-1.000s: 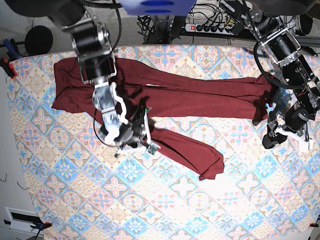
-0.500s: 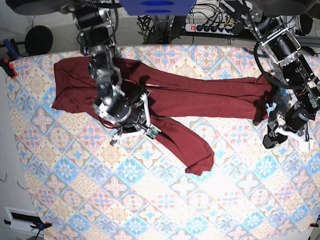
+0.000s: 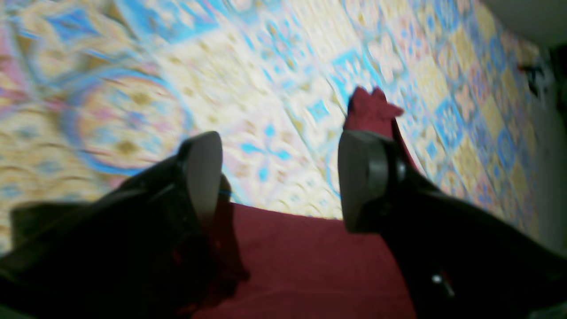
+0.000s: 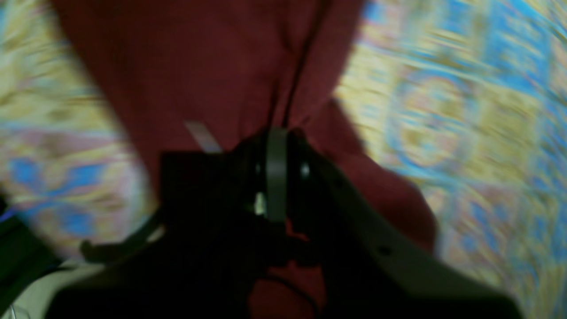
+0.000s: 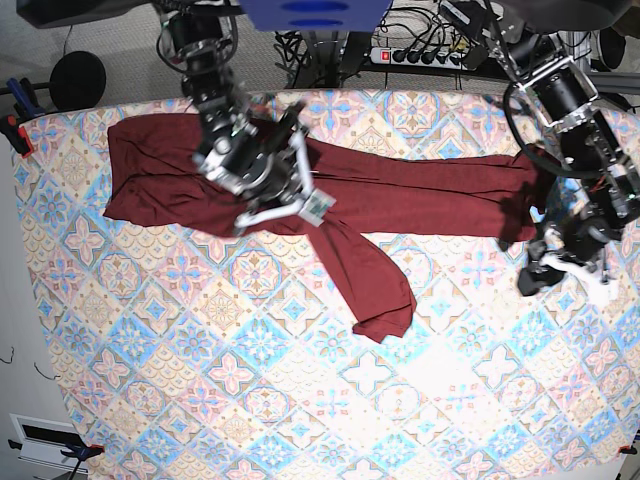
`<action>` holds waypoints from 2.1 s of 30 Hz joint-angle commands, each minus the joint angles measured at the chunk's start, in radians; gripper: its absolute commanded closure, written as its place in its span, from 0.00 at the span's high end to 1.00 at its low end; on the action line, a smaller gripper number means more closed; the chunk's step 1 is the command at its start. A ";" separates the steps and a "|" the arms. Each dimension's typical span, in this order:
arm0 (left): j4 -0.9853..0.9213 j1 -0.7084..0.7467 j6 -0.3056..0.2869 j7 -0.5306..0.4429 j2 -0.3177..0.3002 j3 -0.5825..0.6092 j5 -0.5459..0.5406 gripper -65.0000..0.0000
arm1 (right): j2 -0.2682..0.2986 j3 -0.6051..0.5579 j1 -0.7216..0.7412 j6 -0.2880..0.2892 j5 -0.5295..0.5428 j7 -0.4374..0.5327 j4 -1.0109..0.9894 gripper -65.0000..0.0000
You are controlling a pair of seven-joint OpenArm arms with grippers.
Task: Layout the t-shirt on the table in an organized manner, then fold the t-shirt properly
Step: 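Grasp the sleeve with the right gripper and fold it onto the shirt body, then grasp the other loose shirt part with the left gripper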
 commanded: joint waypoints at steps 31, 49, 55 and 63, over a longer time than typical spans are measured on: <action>0.011 -0.161 0.000 -0.095 0.264 0.201 0.290 0.63 | 0.117 -0.022 -0.012 -0.004 0.006 -0.047 0.020 0.35; -0.447 -0.349 0.000 -0.335 0.290 0.277 0.551 0.62 | 0.116 0.039 -0.007 -0.004 0.006 -0.044 0.020 0.35; -0.603 -0.374 0.000 -0.418 0.293 0.278 0.562 0.63 | 0.116 0.054 0.013 -0.004 0.006 -0.044 0.020 0.35; -0.727 -0.400 0.000 -0.468 0.307 0.280 0.567 0.62 | 0.116 0.054 0.016 -0.004 0.006 -0.044 0.020 0.35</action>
